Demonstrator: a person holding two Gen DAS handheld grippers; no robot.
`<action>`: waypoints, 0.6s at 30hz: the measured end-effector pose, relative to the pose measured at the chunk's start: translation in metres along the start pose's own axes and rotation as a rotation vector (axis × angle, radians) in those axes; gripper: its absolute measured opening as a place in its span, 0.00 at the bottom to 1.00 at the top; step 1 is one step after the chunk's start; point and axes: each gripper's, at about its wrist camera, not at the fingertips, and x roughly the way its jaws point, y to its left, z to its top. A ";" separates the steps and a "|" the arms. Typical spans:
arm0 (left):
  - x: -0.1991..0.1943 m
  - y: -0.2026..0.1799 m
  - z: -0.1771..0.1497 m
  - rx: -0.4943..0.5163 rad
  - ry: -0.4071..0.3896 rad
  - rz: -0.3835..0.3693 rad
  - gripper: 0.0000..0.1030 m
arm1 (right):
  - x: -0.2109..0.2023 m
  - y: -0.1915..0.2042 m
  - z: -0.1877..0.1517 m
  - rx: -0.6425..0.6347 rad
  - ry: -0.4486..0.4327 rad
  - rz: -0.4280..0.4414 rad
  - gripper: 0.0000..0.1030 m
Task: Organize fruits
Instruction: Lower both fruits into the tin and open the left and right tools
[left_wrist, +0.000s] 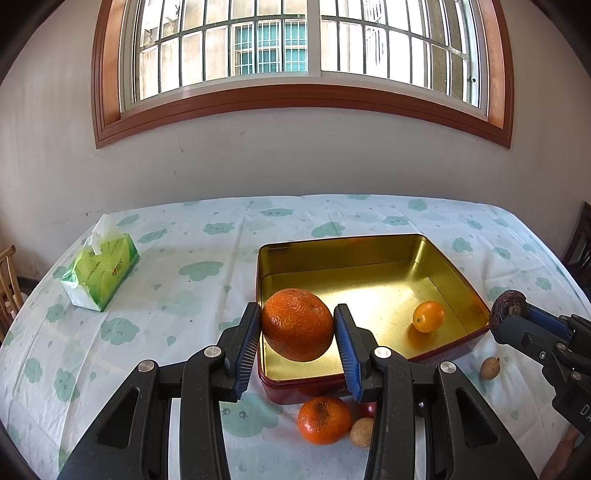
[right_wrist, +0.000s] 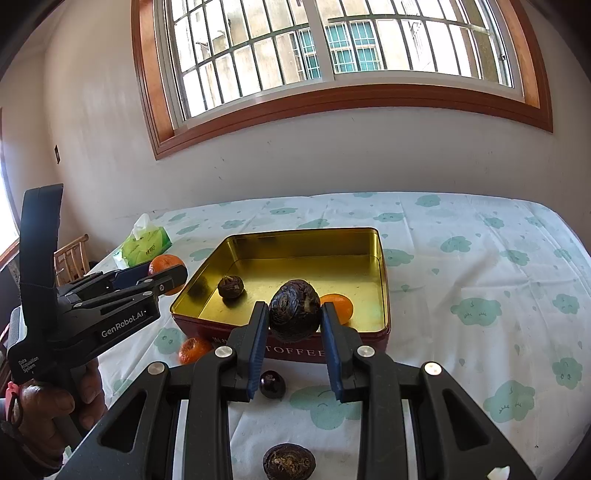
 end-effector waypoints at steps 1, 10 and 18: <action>0.001 0.000 0.001 -0.002 0.001 -0.002 0.40 | 0.001 0.000 0.000 0.001 0.000 0.000 0.25; 0.008 0.000 0.004 -0.001 0.001 0.003 0.40 | 0.009 -0.003 0.005 0.005 0.002 -0.001 0.25; 0.017 0.000 0.006 -0.001 0.006 0.008 0.40 | 0.016 -0.002 0.007 0.000 0.003 0.001 0.26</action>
